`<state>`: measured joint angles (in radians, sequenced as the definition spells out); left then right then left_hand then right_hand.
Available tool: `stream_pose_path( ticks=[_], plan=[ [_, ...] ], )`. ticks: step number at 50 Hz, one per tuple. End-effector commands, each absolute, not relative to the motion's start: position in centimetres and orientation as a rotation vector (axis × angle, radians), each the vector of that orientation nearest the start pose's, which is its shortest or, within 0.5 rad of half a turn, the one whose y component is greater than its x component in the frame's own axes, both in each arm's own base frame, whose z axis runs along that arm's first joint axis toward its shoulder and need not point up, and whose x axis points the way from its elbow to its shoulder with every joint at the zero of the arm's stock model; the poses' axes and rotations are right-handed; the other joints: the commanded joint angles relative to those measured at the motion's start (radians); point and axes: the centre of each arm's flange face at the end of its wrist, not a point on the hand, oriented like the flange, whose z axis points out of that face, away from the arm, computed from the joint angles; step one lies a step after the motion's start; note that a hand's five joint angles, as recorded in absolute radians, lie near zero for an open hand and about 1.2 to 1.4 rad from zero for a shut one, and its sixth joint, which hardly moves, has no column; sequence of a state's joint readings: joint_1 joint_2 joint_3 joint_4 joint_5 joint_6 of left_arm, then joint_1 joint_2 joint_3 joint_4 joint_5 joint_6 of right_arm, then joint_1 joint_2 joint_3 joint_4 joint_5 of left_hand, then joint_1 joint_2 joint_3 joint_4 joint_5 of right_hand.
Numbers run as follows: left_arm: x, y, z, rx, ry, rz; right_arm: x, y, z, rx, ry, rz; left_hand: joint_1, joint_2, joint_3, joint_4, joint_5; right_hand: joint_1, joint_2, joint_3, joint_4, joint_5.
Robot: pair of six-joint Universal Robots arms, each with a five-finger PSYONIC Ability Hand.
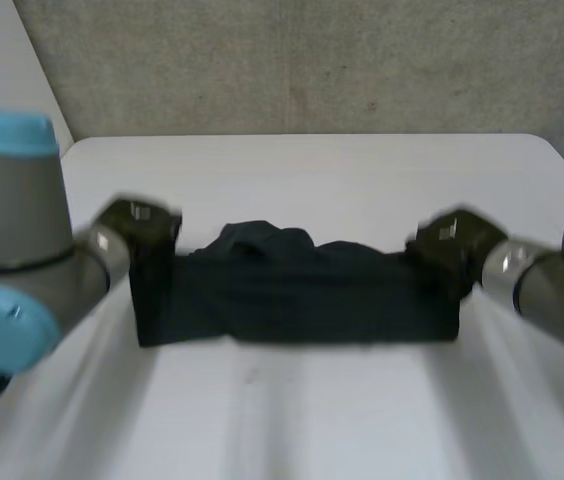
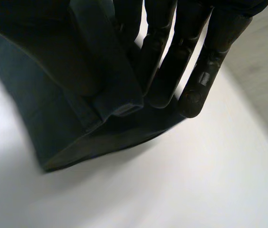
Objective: Fold the shorts.
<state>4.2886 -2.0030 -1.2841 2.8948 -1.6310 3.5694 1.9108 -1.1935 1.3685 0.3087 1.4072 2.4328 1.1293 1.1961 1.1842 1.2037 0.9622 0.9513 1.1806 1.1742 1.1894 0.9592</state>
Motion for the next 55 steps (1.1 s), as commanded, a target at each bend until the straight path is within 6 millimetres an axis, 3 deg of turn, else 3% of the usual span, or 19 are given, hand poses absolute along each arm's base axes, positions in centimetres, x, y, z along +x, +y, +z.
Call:
stream_pose_path(
  ticks=[1,2,3,5,7,9,11,15,17,19,23,25,29,30,31,35,38,41,55],
  plan=[
    [-29.8,-33.0,36.7,0.723,1.791,-2.417,27.3,-32.4,32.7,-1.178,1.977,-2.312,0.267,0.2,0.212,0.193,0.26,0.445,0.216,0.222,0.207,0.263],
    [-29.9,-33.2,38.3,0.681,1.712,-2.49,27.6,-32.7,34.1,-1.137,1.905,-2.392,0.267,0.2,0.212,0.193,0.26,0.445,0.216,0.222,0.207,0.263],
    [-29.9,-33.3,39.7,0.641,1.637,-2.554,28.0,-33.1,36.8,-1.037,1.748,-2.55,0.267,0.2,0.212,0.193,0.26,0.445,0.216,0.222,0.207,0.263],
    [-29.9,-33.4,42.8,0.527,1.438,-2.708,28.2,-33.4,38.9,-0.939,1.591,-2.677,0.267,0.2,0.212,0.193,0.26,0.445,0.216,0.222,0.207,0.263],
    [-30.0,-33.2,44.3,0.461,1.325,-2.79,28.1,-33.4,41.6,-0.799,1.382,-2.829,0.267,0.2,0.212,0.193,0.26,0.445,0.216,0.222,0.207,0.263],
    [-29.8,-32.4,46.3,0.385,1.189,-2.878,27.9,-33.1,42.8,-0.739,1.284,-2.887,0.267,0.2,0.212,0.193,0.26,0.445,0.216,0.222,0.207,0.263],
    [-29.9,-31.6,46.4,0.387,1.179,-2.895,27.9,-32.8,42.9,-0.721,1.255,-2.909,0.267,0.2,0.212,0.193,0.26,0.445,0.216,0.222,0.207,0.263],
    [-30.2,-31.5,43.3,0.464,1.337,-2.822,28.0,-32.7,40.5,-0.775,1.377,-2.827,0.267,0.2,0.212,0.193,0.26,0.445,0.216,0.222,0.207,0.263],
    [-30.1,-31.5,40.5,0.512,1.471,-2.757,28.2,-32.6,39.0,-0.806,1.444,-2.768,0.267,0.2,0.212,0.193,0.26,0.445,0.216,0.222,0.207,0.263],
    [-29.9,-31.3,38.7,0.537,1.558,-2.715,28.9,-31.9,36.6,-0.876,1.533,-2.665,0.267,0.2,0.212,0.193,0.26,0.445,0.216,0.222,0.207,0.263],
    [-29.2,-30.5,33.6,0.599,1.772,-2.582,29.7,-30.3,32.5,-0.981,1.669,-2.499,0.267,0.2,0.212,0.193,0.26,0.445,0.216,0.222,0.207,0.263],
    [-28.5,-30.0,30.1,0.635,1.905,-2.471,29.8,-29.7,30.7,-1.023,1.728,-2.427,0.267,0.2,0.212,0.193,0.26,0.445,0.216,0.222,0.207,0.263],
    [-27.5,-27.9,24.0,0.721,2.116,-2.259,29.8,-28.8,24.0,-1.145,1.922,-2.185,0.267,0.2,0.212,0.193,0.26,0.445,0.216,0.222,0.207,0.263],
    [-27.3,-27.4,22.9,0.741,2.151,-2.217,29.7,-28.4,21.5,-1.192,1.988,-2.093,0.267,0.2,0.212,0.193,0.26,0.445,0.216,0.222,0.207,0.263],
    [-26.9,-26.3,21.0,0.777,2.214,-2.141,29.6,-28.2,20.3,-1.214,2.019,-2.05,0.267,0.2,0.212,0.193,0.26,0.445,0.216,0.222,0.207,0.263],
    [-25.9,-23.9,17.6,0.835,2.322,-1.976,28.9,-26.9,16.4,-1.287,2.131,-1.882,0.267,0.2,0.212,0.193,0.26,0.445,0.216,0.222,0.207,0.263],
    [-25.6,-22.3,16.5,0.886,2.36,-1.895,28.1,-25.7,15.1,-1.329,2.197,-1.777,0.267,0.2,0.212,0.193,0.26,0.445,0.216,0.222,0.207,0.263],
    [-24.8,-20.5,17.0,0.909,2.397,-1.826,27.5,-24.5,14.5,-1.368,2.244,-1.686,0.267,0.2,0.212,0.193,0.26,0.445,0.216,0.222,0.207,0.263],
    [-21.1,-13.6,17.8,1.051,2.618,-1.3,25.2,-18.8,16.6,-1.478,2.327,-1.345,0.267,0.2,0.212,0.193,0.26,0.445,0.216,0.222,0.207,0.263]
  ],
)
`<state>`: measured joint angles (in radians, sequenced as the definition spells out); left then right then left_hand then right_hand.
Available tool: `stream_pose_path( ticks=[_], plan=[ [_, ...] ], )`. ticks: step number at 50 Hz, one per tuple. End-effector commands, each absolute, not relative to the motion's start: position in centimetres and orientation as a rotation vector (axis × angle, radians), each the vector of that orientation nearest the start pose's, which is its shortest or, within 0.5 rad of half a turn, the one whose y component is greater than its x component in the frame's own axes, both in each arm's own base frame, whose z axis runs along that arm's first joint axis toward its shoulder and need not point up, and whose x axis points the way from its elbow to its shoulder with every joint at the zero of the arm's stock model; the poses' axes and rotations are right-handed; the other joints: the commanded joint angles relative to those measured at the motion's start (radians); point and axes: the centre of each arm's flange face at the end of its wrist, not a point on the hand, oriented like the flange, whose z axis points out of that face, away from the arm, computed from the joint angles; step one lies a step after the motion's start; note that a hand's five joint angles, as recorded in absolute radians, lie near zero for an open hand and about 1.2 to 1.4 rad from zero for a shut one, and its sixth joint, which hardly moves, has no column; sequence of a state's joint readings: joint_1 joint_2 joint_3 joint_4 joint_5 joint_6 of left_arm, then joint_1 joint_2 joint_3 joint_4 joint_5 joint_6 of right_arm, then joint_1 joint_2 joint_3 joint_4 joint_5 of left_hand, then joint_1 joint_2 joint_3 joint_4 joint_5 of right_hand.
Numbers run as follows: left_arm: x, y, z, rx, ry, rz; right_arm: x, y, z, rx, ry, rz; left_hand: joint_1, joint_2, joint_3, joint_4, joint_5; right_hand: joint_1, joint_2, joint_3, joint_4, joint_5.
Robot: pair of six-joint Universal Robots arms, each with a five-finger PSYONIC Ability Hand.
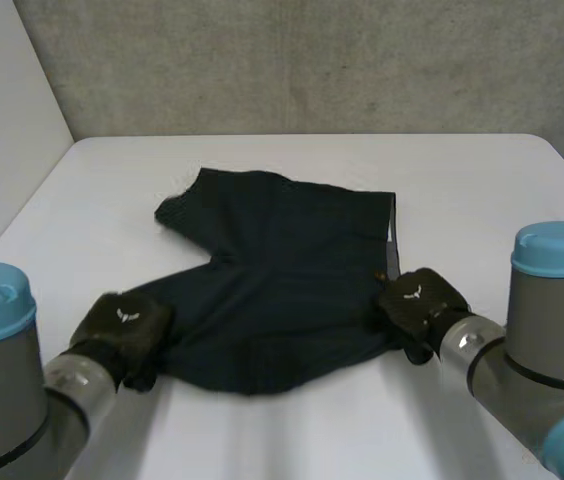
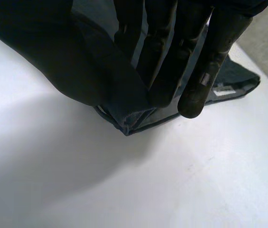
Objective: Fold the shorts.
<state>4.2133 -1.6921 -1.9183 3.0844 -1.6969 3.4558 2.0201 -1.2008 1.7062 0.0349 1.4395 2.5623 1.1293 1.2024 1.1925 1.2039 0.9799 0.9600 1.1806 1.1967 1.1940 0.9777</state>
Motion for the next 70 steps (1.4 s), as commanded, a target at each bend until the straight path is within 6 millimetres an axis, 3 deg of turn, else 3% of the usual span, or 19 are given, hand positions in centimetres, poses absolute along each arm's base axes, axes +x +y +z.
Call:
stream_pose_path(
  ticks=[1,10,16,19,24,33,36,43,44,45,46,47,48,49,52,56,59,63,70],
  plan=[
    [-21.0,-13.3,17.8,1.058,2.625,-1.278,24.8,-18.0,17.0,-1.521,2.334,-1.299,0.267,0.194,0.204,0.192,0.242,0.436,0.216,0.2,0.202,0.244],
    [-20.0,-10.1,19.7,1.193,2.606,-1.161,22.3,-14.2,18.0,-1.844,2.325,-0.987,0.267,0.194,0.204,0.192,0.242,0.436,0.216,0.2,0.202,0.244],
    [-21.2,-11.9,22.2,1.304,2.413,-1.337,23.5,-15.9,20.2,-1.8,2.254,-1.14,0.267,0.194,0.204,0.192,0.242,0.436,0.216,0.2,0.202,0.244],
    [-22.7,-14.7,22.7,1.307,2.304,-1.46,24.4,-17.9,21.0,-1.678,2.258,-1.253,0.267,0.194,0.204,0.192,0.242,0.436,0.216,0.2,0.202,0.244],
    [-25.9,-20.2,22.5,1.259,2.201,-1.627,26.7,-23.2,19.8,-1.485,2.299,-1.384,0.267,0.194,0.204,0.192,0.242,0.436,0.216,0.2,0.202,0.244],
    [-31.8,-31.8,19.0,1.102,2.084,-1.796,28.5,-29.9,18.1,-1.413,2.369,-1.676,0.267,0.194,0.204,0.192,0.242,0.436,0.216,0.2,0.202,0.244],
    [-32.9,-34.7,18.1,1.024,2.037,-1.836,29.4,-31.8,17.5,-1.389,2.321,-1.793,0.267,0.194,0.204,0.192,0.242,0.436,0.216,0.2,0.202,0.244],
    [-35.0,-38.2,15.7,0.961,1.961,-1.957,31.0,-35.3,14.7,-1.466,2.194,-2.02,0.267,0.194,0.204,0.192,0.242,0.436,0.216,0.2,0.202,0.244],
    [-35.1,-38.4,15.5,0.957,1.957,-1.967,31.1,-35.6,14.4,-1.467,2.179,-2.045,0.267,0.194,0.204,0.192,0.242,0.436,0.216,0.2,0.202,0.244],
    [-35.4,-38.6,15.5,0.946,1.942,-1.994,31.3,-36.1,14.2,-1.454,2.154,-2.099,0.267,0.194,0.204,0.192,0.242,-0.042,-0.263,-0.279,-0.276,-0.235],
    [-35.7,-38.5,15.5,0.941,1.93,-2.016,31.4,-36.3,14.2,-1.445,2.143,-2.126,-0.064,-0.137,-0.127,-0.139,-0.089,-0.329,-0.55,-0.566,-0.563,-0.521],
    [-36.0,-38.6,15.6,0.928,1.912,-2.049,31.5,-36.5,14.3,-1.431,2.137,-2.154,-0.955,-1.028,-1.018,-1.029,-0.98,-0.55,-0.77,-0.787,-0.784,-0.742],
    [-36.2,-38.6,15.6,0.922,1.905,-2.071,31.4,-36.7,14.3,-1.416,2.14,-2.174,-0.891,-0.964,-0.954,-0.965,-0.916,-0.767,-0.988,-1.004,-1.001,-0.959],
    [-36.3,-38.5,15.5,0.922,1.897,-2.083,31.2,-36.7,14.6,-1.377,2.155,-2.205,-0.767,-0.84,-0.83,-0.842,-0.792,-0.786,-1.006,-1.022,-1.019,-0.978],
    [-36.4,-37.8,15.2,0.917,1.914,-2.082,30.4,-36.6,15.3,-1.278,2.19,-2.22,-0.951,-1.024,-1.014,-1.026,-0.976,-0.786,-1.006,-1.022,-1.019,-0.978],
    [-35.2,-35.6,17.8,0.878,2.008,-2.092,29.1,-33.5,20.8,-1.009,2.107,-2.226,-0.955,-1.028,-1.018,-1.029,-0.98,-0.786,-1.006,-1.022,-1.019,-0.978],
    [-33.9,-34.0,18.1,0.848,2.109,-2.072,27.5,-31.3,22.7,-0.885,2.096,-2.147,-0.955,-1.028,-1.018,-1.029,-0.98,-0.786,-1.006,-1.022,-1.019,-0.978],
    [-31.7,-31.2,19.6,0.772,2.258,-2.08,25.7,-28.9,20.7,-0.862,2.191,-1.903,-0.955,-1.028,-1.018,-1.029,-0.98,-0.786,-1.006,-1.022,-1.019,-0.978],
    [-28.0,-26.5,18.8,0.748,2.534,-2.012,23.6,-25.4,16.4,-0.836,2.319,-1.555,-0.955,-1.028,-1.018,-1.029,-0.98,-0.708,-0.928,-0.944,-0.942,-0.9]
  ],
)
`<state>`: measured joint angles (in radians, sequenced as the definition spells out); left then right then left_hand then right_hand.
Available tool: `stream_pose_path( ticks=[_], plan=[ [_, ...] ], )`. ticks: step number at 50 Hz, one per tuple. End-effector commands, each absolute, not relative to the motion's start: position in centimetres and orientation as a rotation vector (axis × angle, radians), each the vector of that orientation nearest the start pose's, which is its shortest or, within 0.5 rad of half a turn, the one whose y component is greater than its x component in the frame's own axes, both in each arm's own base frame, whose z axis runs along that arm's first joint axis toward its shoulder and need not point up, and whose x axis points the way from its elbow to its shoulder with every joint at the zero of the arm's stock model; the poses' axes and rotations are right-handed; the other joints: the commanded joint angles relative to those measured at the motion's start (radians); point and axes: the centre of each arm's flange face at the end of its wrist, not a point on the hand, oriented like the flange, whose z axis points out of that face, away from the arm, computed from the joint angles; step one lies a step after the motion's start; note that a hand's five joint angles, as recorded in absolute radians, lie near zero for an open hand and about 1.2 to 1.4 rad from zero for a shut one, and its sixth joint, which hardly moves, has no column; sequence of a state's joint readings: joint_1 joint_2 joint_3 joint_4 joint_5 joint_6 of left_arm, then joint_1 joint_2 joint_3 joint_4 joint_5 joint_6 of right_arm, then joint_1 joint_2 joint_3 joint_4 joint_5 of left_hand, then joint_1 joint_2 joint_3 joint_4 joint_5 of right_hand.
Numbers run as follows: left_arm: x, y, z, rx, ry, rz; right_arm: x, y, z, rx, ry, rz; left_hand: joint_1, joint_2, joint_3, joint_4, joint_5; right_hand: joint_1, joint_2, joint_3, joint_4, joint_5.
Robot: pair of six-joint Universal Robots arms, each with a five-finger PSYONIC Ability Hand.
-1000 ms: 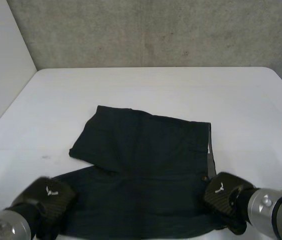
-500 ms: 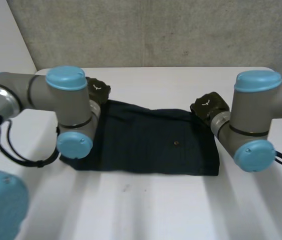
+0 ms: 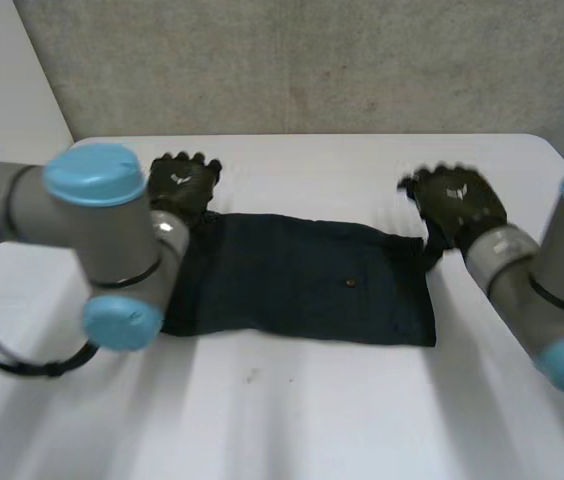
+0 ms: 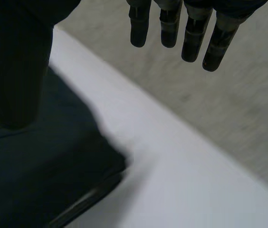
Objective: Fold the shorts.
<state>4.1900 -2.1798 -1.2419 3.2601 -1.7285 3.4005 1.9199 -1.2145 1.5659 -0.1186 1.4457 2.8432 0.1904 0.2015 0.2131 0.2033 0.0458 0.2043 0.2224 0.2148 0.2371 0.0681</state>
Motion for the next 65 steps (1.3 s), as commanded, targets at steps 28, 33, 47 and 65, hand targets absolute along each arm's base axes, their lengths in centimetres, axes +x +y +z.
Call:
stream_pose_path(
  ticks=[28,33,47,65],
  plan=[
    [-26.0,-23.4,17.8,0.738,2.568,-2.008,19.0,-29.8,14.0,-0.757,2.431,-1.667,-0.016,-0.027,-0.039,-0.029,-0.046,1.192,1.174,1.181,1.159,1.154],
    [-25.7,-23.4,19.3,0.715,2.537,-2.058,15.5,-30.6,15.1,-0.885,2.556,-1.695,-0.016,-0.027,-0.039,-0.029,-0.046,1.192,1.174,1.181,1.159,1.154],
    [-24.8,-22.8,20.8,0.68,2.508,-2.105,21.8,-28.8,20.5,-1.466,2.173,-1.945,-0.016,-0.027,-0.039,-0.029,-0.046,1.192,1.174,1.181,1.159,1.154],
    [-26.3,-25.1,25.0,0.591,2.411,-2.334,38.6,-18.7,17.2,-1.739,1.405,-1.626,-0.016,-0.027,-0.039,-0.029,-0.046,0.278,0.26,0.268,0.246,0.24]
  ],
)
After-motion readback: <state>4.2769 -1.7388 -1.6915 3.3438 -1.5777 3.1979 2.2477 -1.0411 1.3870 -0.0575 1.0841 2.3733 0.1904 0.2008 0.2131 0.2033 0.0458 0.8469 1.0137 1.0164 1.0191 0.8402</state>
